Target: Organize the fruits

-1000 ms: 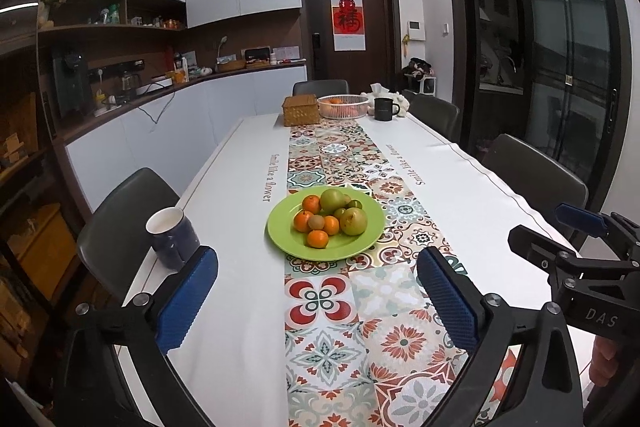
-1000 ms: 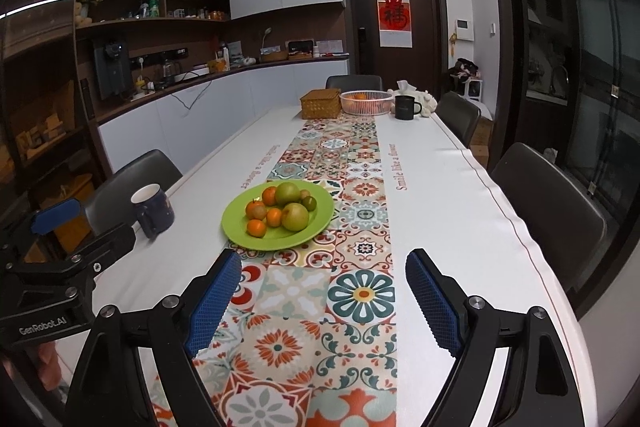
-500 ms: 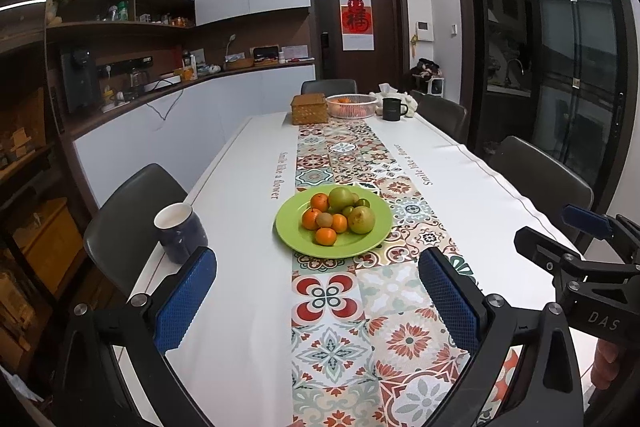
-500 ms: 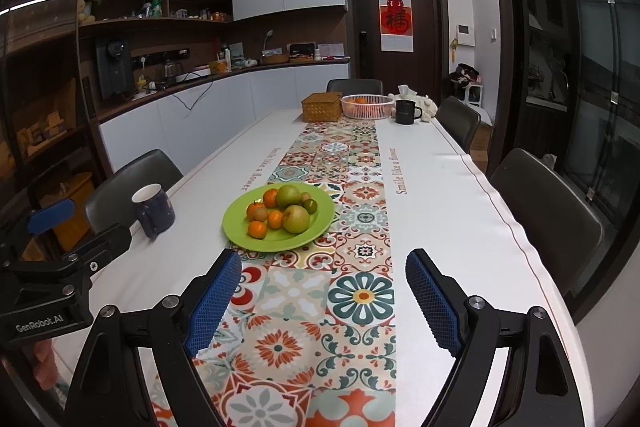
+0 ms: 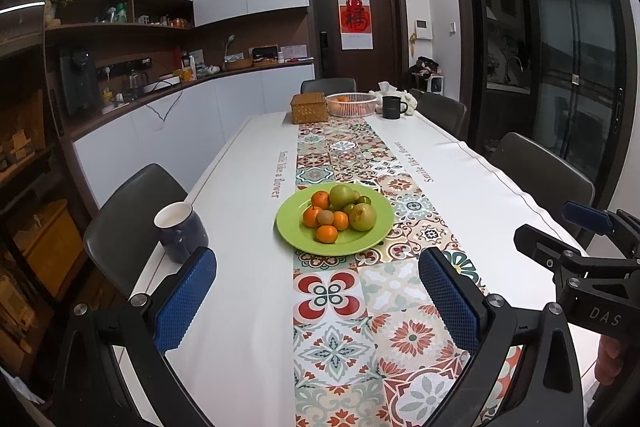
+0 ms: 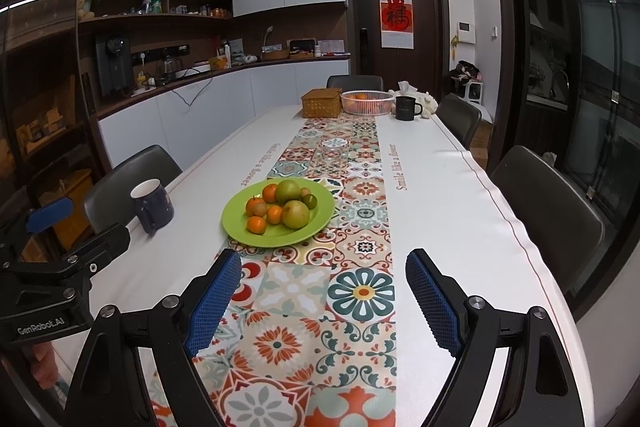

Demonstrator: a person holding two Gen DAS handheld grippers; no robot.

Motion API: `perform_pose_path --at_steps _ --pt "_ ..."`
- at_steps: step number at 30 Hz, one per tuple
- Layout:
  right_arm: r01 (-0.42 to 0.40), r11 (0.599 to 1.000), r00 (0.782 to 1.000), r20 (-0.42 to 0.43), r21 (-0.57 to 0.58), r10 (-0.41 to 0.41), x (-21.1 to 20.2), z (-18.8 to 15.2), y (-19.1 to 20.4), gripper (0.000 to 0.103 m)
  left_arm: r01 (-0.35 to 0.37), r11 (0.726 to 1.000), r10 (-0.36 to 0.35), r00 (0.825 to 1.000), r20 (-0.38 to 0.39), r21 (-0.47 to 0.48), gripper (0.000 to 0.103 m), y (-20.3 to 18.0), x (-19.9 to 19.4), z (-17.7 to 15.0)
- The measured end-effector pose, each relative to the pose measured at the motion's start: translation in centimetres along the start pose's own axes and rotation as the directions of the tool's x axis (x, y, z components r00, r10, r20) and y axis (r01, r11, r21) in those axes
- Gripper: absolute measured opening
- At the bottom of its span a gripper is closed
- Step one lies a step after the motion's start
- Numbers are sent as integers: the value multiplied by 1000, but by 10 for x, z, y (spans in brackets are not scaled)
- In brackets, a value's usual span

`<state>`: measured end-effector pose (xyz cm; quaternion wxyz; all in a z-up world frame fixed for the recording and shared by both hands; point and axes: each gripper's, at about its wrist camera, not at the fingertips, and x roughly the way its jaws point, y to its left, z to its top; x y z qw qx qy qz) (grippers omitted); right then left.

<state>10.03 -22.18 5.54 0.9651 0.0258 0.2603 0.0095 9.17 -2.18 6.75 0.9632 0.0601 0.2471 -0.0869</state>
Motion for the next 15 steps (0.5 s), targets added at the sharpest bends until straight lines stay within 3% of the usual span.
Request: perform_pose_path --at_steps 15 --pt "-1 1000 1000 -10 -8 1 4 -3 2 85 6 1000 -6 1000 -7 -3 103 1 2 -1"
